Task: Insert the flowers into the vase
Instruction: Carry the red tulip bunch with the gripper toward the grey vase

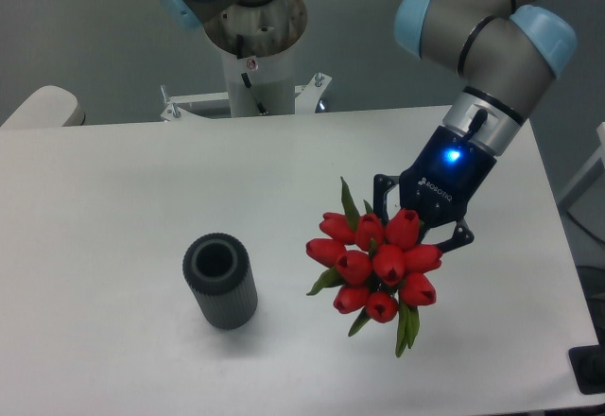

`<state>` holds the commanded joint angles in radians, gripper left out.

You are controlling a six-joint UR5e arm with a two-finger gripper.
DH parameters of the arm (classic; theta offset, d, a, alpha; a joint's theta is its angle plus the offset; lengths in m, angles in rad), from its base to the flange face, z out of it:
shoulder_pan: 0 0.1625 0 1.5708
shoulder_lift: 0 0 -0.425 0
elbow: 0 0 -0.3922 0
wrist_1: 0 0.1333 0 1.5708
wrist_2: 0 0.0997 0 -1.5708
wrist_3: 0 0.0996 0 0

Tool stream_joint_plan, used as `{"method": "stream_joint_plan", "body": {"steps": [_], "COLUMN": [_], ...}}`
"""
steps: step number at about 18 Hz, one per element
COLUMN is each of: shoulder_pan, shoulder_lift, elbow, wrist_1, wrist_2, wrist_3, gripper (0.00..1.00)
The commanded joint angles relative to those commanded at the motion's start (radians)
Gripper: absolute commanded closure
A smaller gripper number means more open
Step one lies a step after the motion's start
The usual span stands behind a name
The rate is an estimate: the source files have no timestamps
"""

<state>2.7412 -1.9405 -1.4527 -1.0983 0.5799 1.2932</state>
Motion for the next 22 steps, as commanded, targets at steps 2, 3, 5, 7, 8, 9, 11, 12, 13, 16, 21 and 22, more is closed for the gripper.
{"method": "stream_joint_plan", "body": {"steps": [2,3,5,7,8,9,11,12,13,16,21,22], "shoulder_pan": [-0.003,-0.003,-0.005,-0.009,-0.011,-0.017,-0.02,-0.02,-0.02,-0.037,-0.064,-0.066], "shoulder_lift": [0.003,0.003,0.003,0.006,0.008,0.008,0.009,0.009,0.02,0.038,0.055,0.06], "elbow": [-0.017,-0.018,-0.023,-0.04,-0.051,-0.061,-0.084,-0.093,-0.109,-0.152,-0.163,-0.166], "wrist_1": [0.003,0.015,0.034,0.054,0.073,0.096,0.139,0.155,0.169,0.228,0.258,0.259], "wrist_2": [0.0,0.0,-0.002,-0.002,-0.002,-0.005,-0.021,-0.034,-0.041,-0.048,-0.048,-0.049], "wrist_3": [0.003,0.0,-0.021,-0.035,-0.037,-0.044,-0.078,-0.103,-0.121,-0.13,-0.236,-0.241], "gripper": [0.79,0.79,0.79,0.78,0.78,0.78,0.78,0.78,0.78,0.78,0.78,0.78]}}
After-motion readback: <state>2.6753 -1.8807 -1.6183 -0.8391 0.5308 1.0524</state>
